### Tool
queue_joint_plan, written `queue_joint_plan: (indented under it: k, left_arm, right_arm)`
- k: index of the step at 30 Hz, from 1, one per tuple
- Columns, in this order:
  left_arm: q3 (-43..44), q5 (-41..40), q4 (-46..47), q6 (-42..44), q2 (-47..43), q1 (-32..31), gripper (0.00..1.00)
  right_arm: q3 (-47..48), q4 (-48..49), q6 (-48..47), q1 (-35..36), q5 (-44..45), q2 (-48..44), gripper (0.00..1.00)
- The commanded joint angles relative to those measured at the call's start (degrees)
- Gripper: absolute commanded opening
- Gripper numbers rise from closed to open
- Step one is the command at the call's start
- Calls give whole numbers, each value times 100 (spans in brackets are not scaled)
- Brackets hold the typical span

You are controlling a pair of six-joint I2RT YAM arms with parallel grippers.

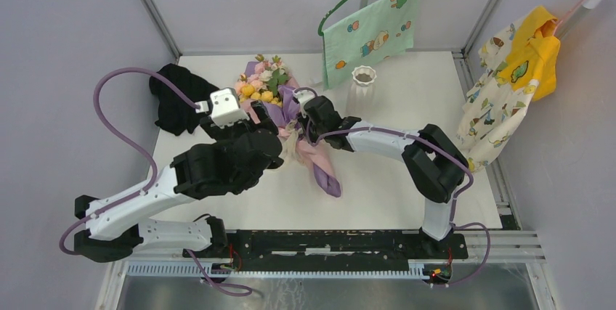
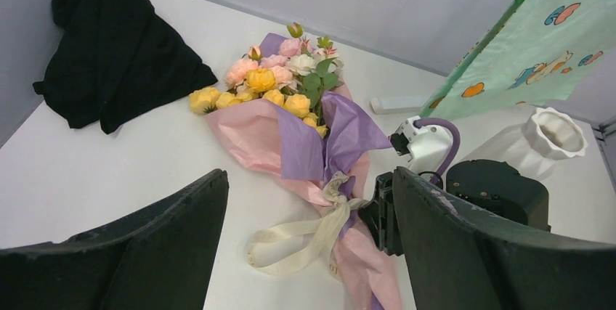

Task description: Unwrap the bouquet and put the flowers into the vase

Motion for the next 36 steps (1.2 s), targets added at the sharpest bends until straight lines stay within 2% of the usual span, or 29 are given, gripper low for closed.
queue_joint_plan:
  k: [1, 6, 9, 12, 16, 18, 26, 28, 33, 36]
  left_arm:
    - [-57, -357, -71, -492, 2, -1, 89]
    - [-268, -281, -2, -852, 55, 194, 84]
    - [-574, 413, 720, -439, -12, 761, 81]
    - [-1234, 1763, 2075, 378, -227, 1638, 79]
    - [-1608, 3381, 3056, 833, -132, 2736, 76]
    - [-1715, 4158, 3554, 933, 16, 3196, 75]
    - [-2361, 6769, 5325, 709, 1147, 4276, 76]
    - [-2581, 7227, 5856, 615, 1472, 4416, 75]
    - [-2819, 7432, 6367, 591, 2059, 4444, 75]
    - [-2881, 7830, 6718, 446, 2421, 4515, 75]
  right_arm:
    - [4, 191, 49, -20, -21, -310, 28]
    - [-380, 278, 221, -19, -48, -833, 13]
    - [-562, 320, 341, -18, -301, -1101, 0]
    - [-803, 535, 443, -13, -613, -1405, 0]
    - [-1135, 693, 517, -9, -830, -1797, 0]
    - [-1228, 735, 514, -11, -1049, -1930, 0]
    - [-1646, 992, 641, -10, -1572, -2170, 0]
    - [-1711, 1005, 635, -10, -1591, -2186, 0]
    - [-1827, 1078, 672, -9, -1712, -2254, 0]
    - [-1864, 1065, 682, -11, -1777, -2381, 0]
